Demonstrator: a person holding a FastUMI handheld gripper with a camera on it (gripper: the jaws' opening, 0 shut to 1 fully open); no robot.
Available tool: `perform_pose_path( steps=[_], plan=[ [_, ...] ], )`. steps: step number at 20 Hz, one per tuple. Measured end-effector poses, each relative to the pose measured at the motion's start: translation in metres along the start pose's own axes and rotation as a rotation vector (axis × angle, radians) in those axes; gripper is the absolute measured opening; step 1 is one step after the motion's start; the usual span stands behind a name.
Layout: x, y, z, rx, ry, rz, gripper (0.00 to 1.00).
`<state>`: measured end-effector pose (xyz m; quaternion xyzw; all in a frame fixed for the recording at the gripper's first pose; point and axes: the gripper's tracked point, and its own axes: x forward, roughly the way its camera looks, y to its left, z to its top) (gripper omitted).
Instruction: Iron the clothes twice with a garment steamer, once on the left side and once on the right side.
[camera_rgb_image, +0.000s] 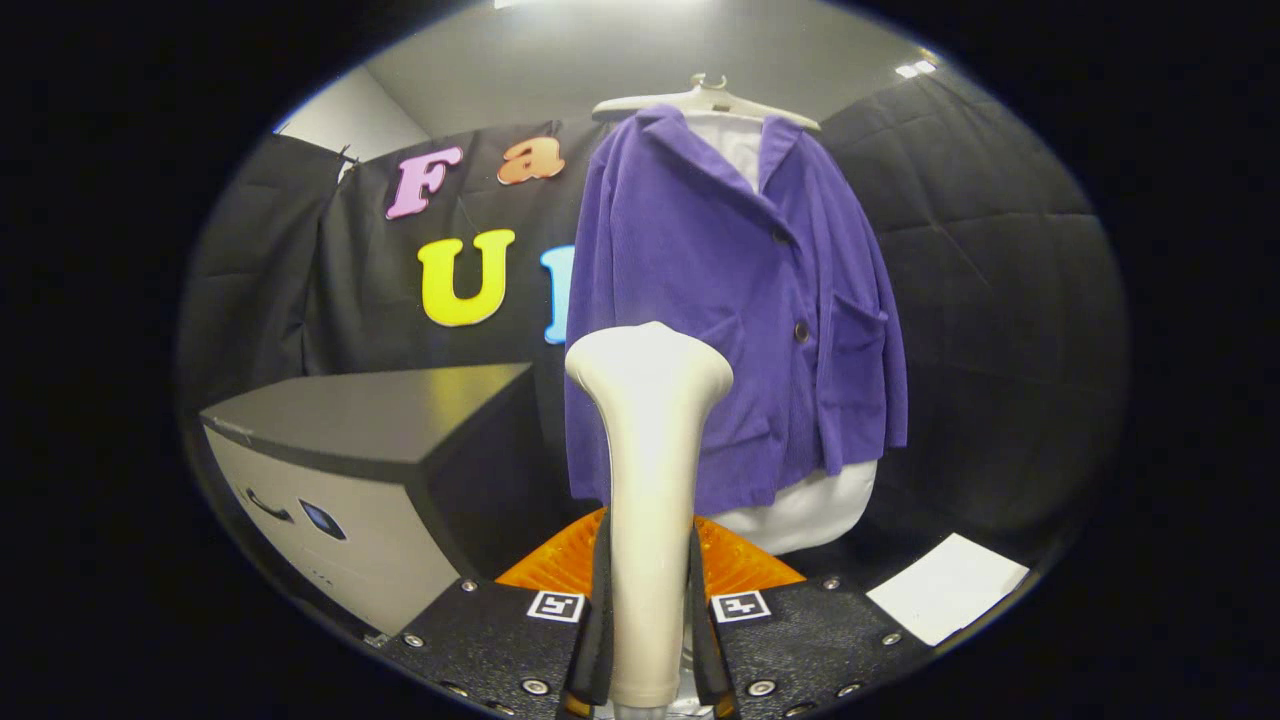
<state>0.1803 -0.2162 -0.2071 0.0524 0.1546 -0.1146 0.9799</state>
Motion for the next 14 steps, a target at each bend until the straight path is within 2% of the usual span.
perform_pose_path(
  steps=[8, 14],
  plan=[
    [-0.027, -0.023, 0.138, 0.019, -0.231, -0.074, 0.32],
    [-0.022, -0.052, 0.201, 0.002, -0.330, -0.144, 0.31]
  ],
)
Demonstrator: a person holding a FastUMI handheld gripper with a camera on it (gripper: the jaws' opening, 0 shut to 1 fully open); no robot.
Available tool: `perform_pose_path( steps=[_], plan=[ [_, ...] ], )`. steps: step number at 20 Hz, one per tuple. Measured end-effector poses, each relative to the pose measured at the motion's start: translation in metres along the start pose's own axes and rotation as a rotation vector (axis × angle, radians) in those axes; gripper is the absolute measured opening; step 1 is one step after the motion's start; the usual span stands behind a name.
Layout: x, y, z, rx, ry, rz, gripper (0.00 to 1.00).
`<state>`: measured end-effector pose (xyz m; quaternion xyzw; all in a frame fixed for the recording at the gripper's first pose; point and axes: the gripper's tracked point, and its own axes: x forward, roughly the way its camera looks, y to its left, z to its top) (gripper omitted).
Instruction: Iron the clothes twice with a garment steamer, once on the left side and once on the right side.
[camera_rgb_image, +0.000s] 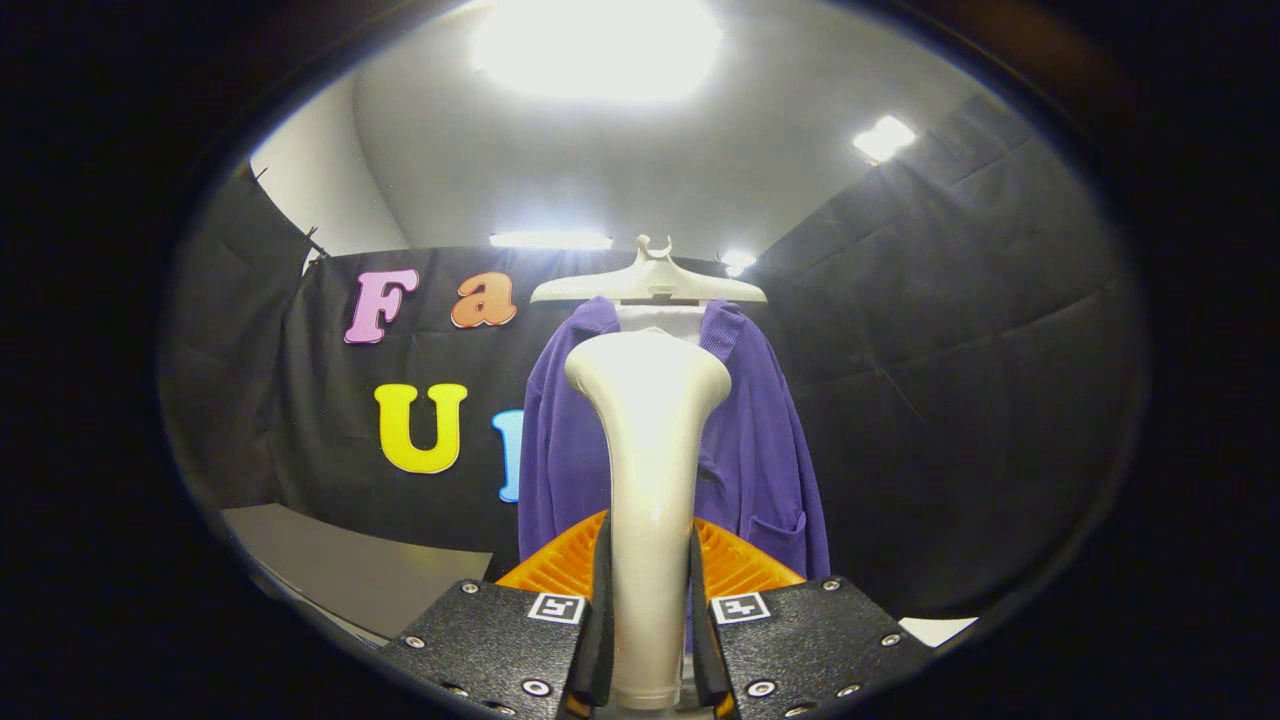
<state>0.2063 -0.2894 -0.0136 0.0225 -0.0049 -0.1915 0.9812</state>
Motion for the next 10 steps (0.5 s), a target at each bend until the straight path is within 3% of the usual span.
perform_pose_path(
  steps=[6, 10],
  plan=[
    [0.042, -0.023, 0.051, 0.007, -0.101, -0.071, 0.31],
    [0.073, -0.043, 0.061, 0.012, -0.113, -0.116, 0.32]
  ],
)
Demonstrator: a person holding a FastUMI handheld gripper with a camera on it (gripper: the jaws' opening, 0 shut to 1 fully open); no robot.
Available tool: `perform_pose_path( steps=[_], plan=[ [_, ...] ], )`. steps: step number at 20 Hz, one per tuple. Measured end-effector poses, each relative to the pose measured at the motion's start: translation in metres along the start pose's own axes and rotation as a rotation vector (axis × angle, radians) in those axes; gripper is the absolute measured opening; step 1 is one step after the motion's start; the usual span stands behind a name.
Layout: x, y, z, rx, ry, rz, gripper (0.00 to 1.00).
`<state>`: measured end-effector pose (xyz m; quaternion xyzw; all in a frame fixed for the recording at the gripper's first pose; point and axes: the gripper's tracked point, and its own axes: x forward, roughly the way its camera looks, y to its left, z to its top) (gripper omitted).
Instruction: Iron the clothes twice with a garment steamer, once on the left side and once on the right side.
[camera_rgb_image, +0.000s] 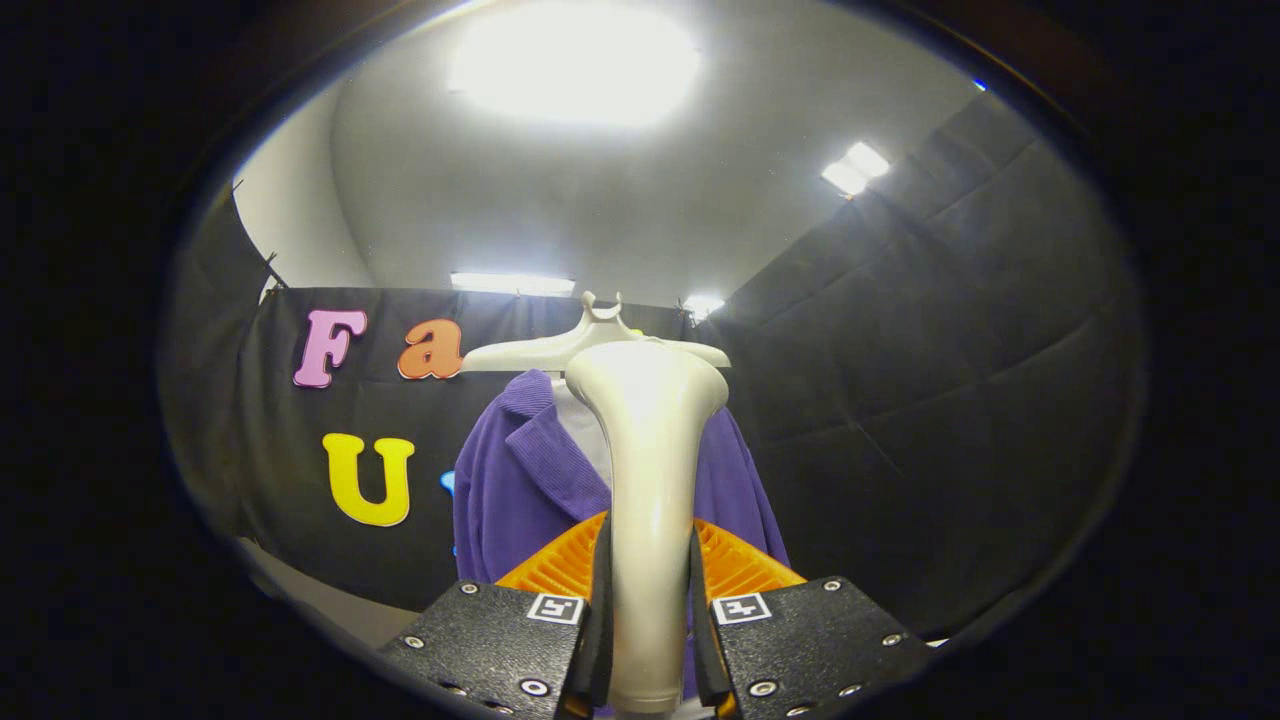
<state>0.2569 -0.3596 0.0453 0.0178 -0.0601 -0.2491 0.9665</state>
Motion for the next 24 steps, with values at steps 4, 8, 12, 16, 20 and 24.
perform_pose_path(
  steps=[4, 8, 12, 16, 20, 24],
  plan=[
    [0.033, -0.008, -0.015, 0.004, 0.028, -0.021, 0.33],
    [0.069, -0.011, -0.039, 0.008, 0.062, -0.037, 0.33],
    [0.087, -0.023, -0.068, 0.023, 0.104, -0.045, 0.33],
    [0.092, -0.026, -0.104, 0.022, 0.160, -0.058, 0.34],
    [0.086, -0.034, -0.138, 0.020, 0.226, -0.064, 0.34],
    [0.065, -0.043, -0.166, 0.025, 0.260, -0.076, 0.34]
  ],
)
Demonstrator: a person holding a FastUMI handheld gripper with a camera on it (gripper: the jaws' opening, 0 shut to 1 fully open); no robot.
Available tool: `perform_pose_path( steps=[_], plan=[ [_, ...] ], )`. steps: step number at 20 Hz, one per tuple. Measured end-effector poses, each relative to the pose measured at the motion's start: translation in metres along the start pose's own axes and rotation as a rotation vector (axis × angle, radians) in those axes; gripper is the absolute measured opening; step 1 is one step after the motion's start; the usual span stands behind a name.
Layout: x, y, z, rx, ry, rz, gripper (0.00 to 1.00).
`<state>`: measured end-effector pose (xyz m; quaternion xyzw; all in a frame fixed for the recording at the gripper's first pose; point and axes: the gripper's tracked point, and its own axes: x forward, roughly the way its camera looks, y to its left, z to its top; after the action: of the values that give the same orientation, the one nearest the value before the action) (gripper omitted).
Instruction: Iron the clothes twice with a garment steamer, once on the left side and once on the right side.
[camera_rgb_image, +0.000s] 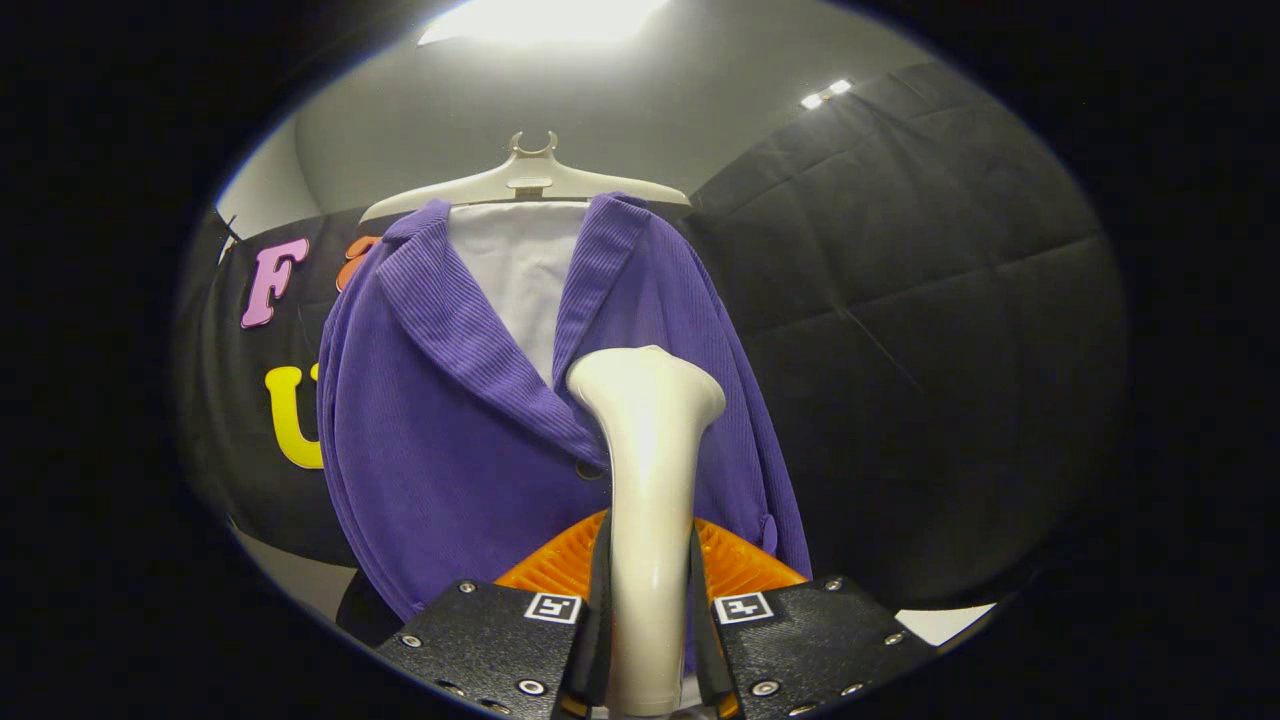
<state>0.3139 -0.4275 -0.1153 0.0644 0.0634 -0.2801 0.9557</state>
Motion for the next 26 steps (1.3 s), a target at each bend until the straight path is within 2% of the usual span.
perform_pose_path(
  steps=[8, 16, 26],
  plan=[
    [-0.022, -0.028, -0.064, -0.008, 0.102, -0.041, 0.34],
    [-0.054, -0.033, -0.137, -0.019, 0.215, -0.034, 0.34],
    [-0.070, -0.052, -0.222, -0.002, 0.382, -0.052, 0.34]
  ],
)
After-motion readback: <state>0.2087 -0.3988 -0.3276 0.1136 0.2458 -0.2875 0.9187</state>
